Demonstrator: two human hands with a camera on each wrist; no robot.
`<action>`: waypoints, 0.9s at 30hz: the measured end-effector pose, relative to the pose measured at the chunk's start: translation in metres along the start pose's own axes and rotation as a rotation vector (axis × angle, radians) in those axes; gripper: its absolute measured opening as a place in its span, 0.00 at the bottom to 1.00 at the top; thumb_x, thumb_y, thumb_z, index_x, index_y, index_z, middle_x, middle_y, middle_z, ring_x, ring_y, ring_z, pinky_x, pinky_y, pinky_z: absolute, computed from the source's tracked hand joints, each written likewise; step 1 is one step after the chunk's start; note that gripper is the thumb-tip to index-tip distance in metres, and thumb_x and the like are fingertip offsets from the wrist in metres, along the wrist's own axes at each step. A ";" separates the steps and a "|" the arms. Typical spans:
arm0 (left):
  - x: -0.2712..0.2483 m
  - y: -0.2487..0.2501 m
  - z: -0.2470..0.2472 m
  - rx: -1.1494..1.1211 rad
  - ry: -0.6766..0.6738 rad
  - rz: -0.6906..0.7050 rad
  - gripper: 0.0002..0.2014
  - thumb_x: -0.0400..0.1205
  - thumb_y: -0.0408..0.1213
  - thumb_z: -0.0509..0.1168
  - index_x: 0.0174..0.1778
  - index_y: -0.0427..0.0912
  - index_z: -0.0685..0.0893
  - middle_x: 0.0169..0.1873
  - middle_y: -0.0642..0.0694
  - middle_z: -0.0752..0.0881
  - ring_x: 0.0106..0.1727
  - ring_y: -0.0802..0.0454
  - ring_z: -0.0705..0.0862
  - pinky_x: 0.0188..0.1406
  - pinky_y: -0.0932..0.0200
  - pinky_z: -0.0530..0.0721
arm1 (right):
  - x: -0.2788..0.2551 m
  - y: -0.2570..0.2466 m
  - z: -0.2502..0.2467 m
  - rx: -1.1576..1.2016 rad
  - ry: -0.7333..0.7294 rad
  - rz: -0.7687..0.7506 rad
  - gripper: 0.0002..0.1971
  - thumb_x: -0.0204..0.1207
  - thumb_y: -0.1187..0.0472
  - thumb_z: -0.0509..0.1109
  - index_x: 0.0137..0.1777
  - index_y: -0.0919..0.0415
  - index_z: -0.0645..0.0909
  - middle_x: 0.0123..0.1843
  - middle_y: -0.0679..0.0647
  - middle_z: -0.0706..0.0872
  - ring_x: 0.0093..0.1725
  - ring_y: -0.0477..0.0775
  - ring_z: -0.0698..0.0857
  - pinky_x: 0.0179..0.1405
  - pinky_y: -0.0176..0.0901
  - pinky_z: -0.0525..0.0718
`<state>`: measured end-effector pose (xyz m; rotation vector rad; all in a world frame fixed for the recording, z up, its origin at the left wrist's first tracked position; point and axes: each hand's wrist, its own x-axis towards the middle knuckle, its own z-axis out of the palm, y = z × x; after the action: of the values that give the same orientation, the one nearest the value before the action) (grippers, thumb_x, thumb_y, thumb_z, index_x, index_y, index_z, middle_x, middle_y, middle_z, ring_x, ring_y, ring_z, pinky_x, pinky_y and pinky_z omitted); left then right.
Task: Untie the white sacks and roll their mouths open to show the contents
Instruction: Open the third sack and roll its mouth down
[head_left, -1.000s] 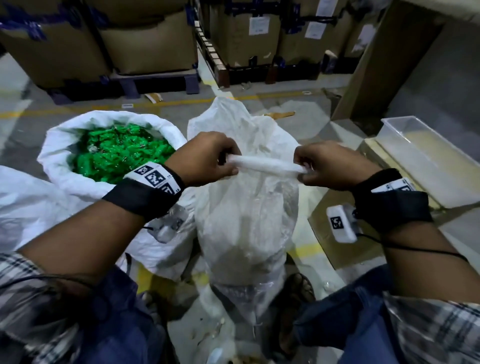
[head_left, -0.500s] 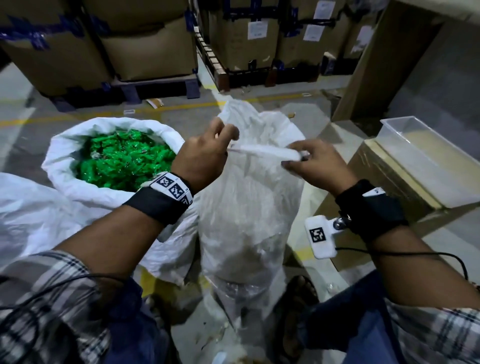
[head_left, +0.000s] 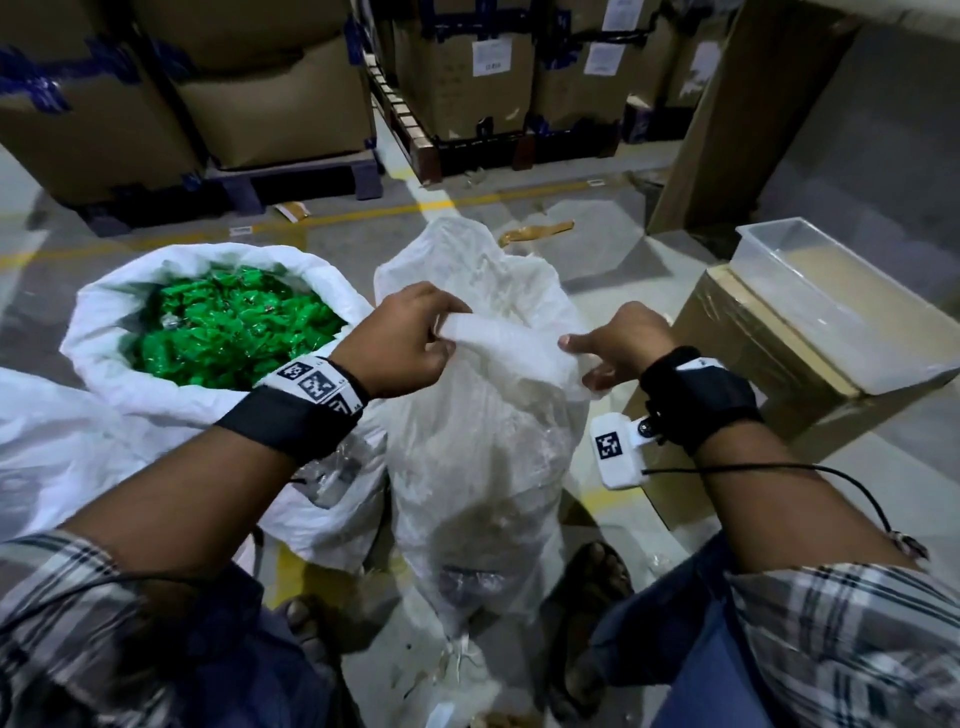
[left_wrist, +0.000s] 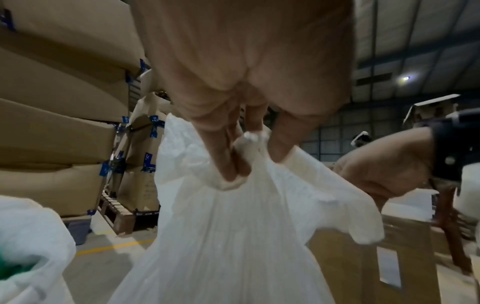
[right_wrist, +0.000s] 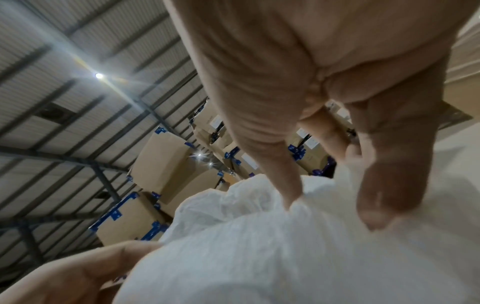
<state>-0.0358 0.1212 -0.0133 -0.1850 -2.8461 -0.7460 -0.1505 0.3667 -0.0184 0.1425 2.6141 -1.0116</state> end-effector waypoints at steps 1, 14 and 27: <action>-0.002 -0.002 -0.001 -0.034 -0.038 -0.015 0.19 0.80 0.40 0.73 0.67 0.44 0.85 0.56 0.45 0.82 0.57 0.48 0.83 0.62 0.55 0.82 | 0.002 0.001 -0.002 0.006 -0.004 0.019 0.19 0.68 0.58 0.86 0.36 0.69 0.80 0.24 0.59 0.86 0.16 0.52 0.85 0.14 0.32 0.78; 0.000 -0.040 -0.016 0.268 0.147 -0.013 0.11 0.79 0.44 0.74 0.48 0.43 0.83 0.44 0.44 0.83 0.47 0.37 0.84 0.43 0.44 0.84 | 0.000 -0.011 -0.029 1.678 -0.465 0.324 0.15 0.80 0.78 0.52 0.56 0.86 0.78 0.59 0.80 0.85 0.54 0.79 0.87 0.56 0.66 0.85; -0.003 -0.037 0.006 0.698 0.071 0.183 0.10 0.75 0.37 0.65 0.52 0.45 0.81 0.50 0.47 0.86 0.47 0.39 0.81 0.41 0.46 0.75 | 0.013 0.009 0.001 -0.371 0.338 -0.280 0.12 0.77 0.56 0.72 0.54 0.63 0.87 0.59 0.67 0.83 0.60 0.69 0.83 0.62 0.51 0.81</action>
<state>-0.0405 0.0920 -0.0369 -0.2918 -2.7750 0.2822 -0.1609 0.3724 -0.0292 -0.1615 3.1468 -0.6014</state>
